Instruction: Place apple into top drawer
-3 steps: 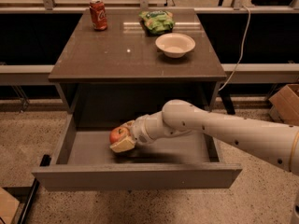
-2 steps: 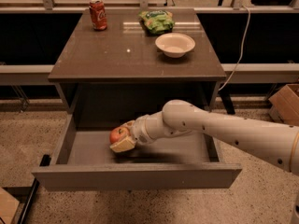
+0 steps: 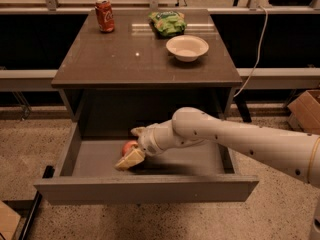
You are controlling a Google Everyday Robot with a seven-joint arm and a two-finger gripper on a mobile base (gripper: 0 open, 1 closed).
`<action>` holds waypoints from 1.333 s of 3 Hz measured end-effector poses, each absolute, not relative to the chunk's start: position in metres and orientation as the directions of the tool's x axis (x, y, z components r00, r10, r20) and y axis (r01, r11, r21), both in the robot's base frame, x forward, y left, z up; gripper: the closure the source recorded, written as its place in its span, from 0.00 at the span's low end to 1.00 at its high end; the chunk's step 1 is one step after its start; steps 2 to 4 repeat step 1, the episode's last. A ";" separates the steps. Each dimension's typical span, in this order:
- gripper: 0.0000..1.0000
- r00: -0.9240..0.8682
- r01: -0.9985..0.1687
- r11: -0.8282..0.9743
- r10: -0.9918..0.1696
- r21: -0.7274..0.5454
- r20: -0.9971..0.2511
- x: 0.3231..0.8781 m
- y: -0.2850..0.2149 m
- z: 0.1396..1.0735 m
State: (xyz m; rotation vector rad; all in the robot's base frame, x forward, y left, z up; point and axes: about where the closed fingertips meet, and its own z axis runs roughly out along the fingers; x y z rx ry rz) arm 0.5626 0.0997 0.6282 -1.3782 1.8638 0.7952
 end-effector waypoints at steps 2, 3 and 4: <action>0.00 -0.211 -0.964 0.253 -0.551 0.079 -0.808 0.563 0.100 0.628; 0.00 -0.211 -0.964 0.253 -0.551 0.079 -0.808 0.563 0.100 0.628; 0.00 -0.211 -0.964 0.253 -0.551 0.079 -0.808 0.563 0.100 0.628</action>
Offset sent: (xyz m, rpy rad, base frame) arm 0.0000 0.0000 0.0000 0.0000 0.0000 0.0000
